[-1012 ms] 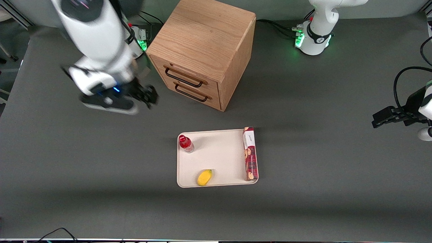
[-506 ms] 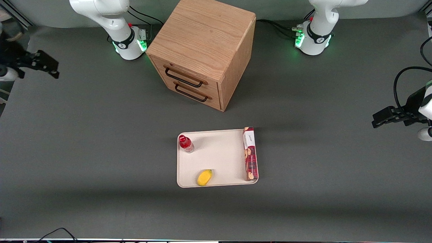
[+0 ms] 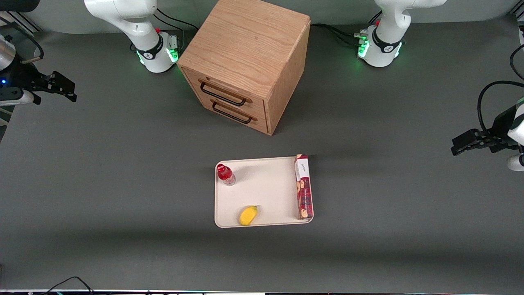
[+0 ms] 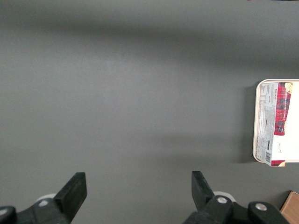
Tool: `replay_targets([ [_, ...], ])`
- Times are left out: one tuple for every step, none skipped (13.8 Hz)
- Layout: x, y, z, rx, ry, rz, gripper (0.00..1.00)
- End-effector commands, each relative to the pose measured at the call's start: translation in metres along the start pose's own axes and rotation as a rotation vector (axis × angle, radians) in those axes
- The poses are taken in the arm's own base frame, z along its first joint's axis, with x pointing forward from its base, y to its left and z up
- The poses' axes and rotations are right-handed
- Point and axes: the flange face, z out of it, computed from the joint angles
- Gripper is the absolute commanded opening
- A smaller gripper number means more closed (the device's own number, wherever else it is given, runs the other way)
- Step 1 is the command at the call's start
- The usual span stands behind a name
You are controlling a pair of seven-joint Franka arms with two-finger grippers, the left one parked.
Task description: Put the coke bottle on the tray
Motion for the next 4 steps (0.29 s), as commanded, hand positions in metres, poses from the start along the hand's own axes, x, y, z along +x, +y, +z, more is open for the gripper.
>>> replay_targets([
  [-0.001,-0.007,-0.018,0.071,0.052,0.008,1.00],
  [0.003,-0.007,-0.029,0.072,0.060,0.007,1.00],
  [0.007,-0.007,-0.034,0.071,0.040,0.004,1.00],
  [0.014,-0.006,-0.035,0.073,0.017,0.002,1.00],
])
